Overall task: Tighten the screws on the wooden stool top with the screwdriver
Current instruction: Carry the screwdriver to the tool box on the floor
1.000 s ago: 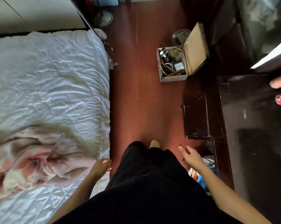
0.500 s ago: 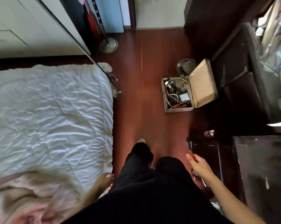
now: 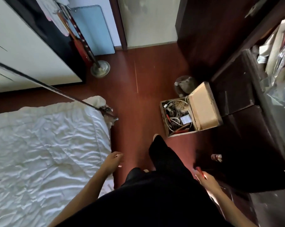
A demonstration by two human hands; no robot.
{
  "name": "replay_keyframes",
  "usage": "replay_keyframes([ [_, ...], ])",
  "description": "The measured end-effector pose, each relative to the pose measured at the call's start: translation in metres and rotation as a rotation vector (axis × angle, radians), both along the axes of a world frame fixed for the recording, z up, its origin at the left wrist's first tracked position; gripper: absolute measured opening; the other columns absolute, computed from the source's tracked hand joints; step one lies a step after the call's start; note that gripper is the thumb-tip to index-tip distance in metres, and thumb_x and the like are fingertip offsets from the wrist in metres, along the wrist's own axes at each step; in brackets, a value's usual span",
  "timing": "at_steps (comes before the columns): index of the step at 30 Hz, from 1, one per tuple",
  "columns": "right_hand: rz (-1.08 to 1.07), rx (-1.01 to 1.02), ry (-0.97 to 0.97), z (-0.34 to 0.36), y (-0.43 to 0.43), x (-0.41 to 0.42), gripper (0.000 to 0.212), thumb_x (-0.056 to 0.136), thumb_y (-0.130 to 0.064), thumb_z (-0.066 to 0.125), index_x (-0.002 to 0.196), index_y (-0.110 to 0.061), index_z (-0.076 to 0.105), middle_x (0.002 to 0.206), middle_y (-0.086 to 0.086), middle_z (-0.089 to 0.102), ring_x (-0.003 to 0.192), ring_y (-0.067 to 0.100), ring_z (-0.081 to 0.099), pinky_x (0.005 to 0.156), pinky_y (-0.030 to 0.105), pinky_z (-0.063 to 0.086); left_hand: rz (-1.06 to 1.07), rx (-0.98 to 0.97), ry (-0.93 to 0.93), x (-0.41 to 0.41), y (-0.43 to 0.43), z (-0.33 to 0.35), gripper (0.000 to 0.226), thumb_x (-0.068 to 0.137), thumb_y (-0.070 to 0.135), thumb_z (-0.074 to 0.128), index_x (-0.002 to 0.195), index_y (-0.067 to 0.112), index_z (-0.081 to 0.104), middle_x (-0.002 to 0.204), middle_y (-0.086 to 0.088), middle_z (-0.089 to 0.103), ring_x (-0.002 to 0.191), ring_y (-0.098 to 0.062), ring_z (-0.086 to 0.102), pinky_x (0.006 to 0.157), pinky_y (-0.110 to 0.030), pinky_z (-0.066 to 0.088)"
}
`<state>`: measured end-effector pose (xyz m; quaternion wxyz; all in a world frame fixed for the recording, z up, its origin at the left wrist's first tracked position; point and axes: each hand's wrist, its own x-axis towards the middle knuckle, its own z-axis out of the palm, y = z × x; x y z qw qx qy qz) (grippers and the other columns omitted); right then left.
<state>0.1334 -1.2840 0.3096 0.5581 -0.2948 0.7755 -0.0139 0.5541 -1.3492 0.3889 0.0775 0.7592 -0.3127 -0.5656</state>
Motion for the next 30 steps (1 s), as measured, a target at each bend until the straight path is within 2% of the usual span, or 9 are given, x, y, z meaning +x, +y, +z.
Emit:
replay_keyframes([
  [1,0.006,-0.015,-0.019,0.002,-0.025,0.005,0.055,0.107,-0.049,0.058,0.142,-0.007,0.065,0.135,0.017,0.071,0.117,0.032,0.07,0.107,0.046,0.051,-0.005,0.022,-0.017,0.003,-0.011,0.001,0.016,0.104,0.014,0.049,0.093,0.014,0.06,0.088,-0.014,0.063,0.07,-0.016,0.059,0.049,-0.012,0.043],
  [3,0.034,-0.056,-0.012,0.007,-0.083,0.016,0.048,0.107,-0.05,0.057,0.126,-0.009,0.072,0.111,0.014,0.077,0.102,0.029,0.073,0.101,0.049,0.056,0.011,0.054,-0.038,0.01,-0.032,0.001,0.021,0.103,0.009,0.048,0.085,0.011,0.058,0.083,-0.017,0.057,0.067,-0.018,0.054,0.049,-0.016,0.041],
  [6,0.144,-0.113,0.019,0.017,-0.175,0.038,0.043,0.109,-0.048,0.055,0.127,-0.011,0.071,0.092,0.009,0.076,0.082,0.024,0.074,0.081,0.04,0.059,0.06,0.102,-0.074,0.026,-0.055,0.0,0.018,0.103,0.007,0.051,0.102,-0.003,0.065,0.083,-0.021,0.059,0.064,-0.021,0.054,0.053,-0.022,0.045],
  [12,0.16,-0.249,-0.045,0.036,-0.338,0.096,0.046,0.107,-0.052,0.058,0.139,-0.021,0.067,0.106,0.01,0.076,0.1,0.03,0.072,0.09,0.041,0.056,-0.015,0.151,-0.097,0.056,-0.11,-0.005,0.013,0.105,0.005,0.047,0.102,0.001,0.059,0.086,-0.022,0.061,0.067,-0.021,0.057,0.043,-0.011,0.044],
  [16,0.121,-0.283,-0.054,0.033,-0.4,0.125,0.041,0.107,-0.048,0.058,0.13,-0.016,0.069,0.072,0.0,0.066,0.06,0.014,0.063,0.056,0.025,0.049,-0.107,0.191,-0.112,0.088,-0.169,-0.013,0.034,0.102,-0.001,0.048,0.071,0.009,0.057,0.067,-0.008,0.057,0.062,-0.017,0.054,0.046,-0.01,0.043],
  [18,0.067,-0.258,-0.037,0.027,-0.415,0.136,0.041,0.107,-0.047,0.059,0.132,-0.016,0.068,0.074,0.0,0.068,0.062,0.015,0.064,0.056,0.022,0.05,-0.162,0.2,-0.131,0.109,-0.207,-0.016,0.038,0.101,0.001,0.049,0.065,0.012,0.053,0.064,-0.004,0.053,0.059,-0.013,0.049,0.048,-0.01,0.037],
  [22,-0.113,-0.185,-0.031,0.019,-0.416,0.149,0.045,0.105,-0.052,0.061,0.135,-0.019,0.068,0.105,0.011,0.075,0.098,0.031,0.073,0.093,0.042,0.058,-0.259,0.192,-0.125,0.144,-0.303,-0.013,0.034,0.101,0.005,0.049,0.068,0.008,0.056,0.069,-0.01,0.059,0.063,-0.02,0.053,0.054,-0.019,0.039],
  [27,-0.419,-0.085,-0.059,0.007,-0.382,0.158,0.042,0.107,-0.04,0.062,0.136,-0.009,0.066,0.069,0.006,0.057,0.061,0.022,0.052,0.063,0.036,0.04,-0.398,0.142,-0.123,0.142,-0.44,0.007,0.029,0.1,0.01,0.051,0.073,0.007,0.061,0.07,-0.01,0.061,0.065,-0.024,0.055,0.062,-0.029,0.042],
  [30,-0.567,-0.064,-0.019,0.001,-0.36,0.169,0.043,0.108,-0.037,0.061,0.13,0.0,0.068,0.063,0.006,0.054,0.055,0.021,0.044,0.061,0.036,0.036,-0.559,0.068,-0.103,0.117,-0.515,0.011,0.032,0.102,0.003,0.046,0.078,0.004,0.067,0.069,-0.009,0.063,0.056,-0.014,0.058,0.054,-0.023,0.045],
])
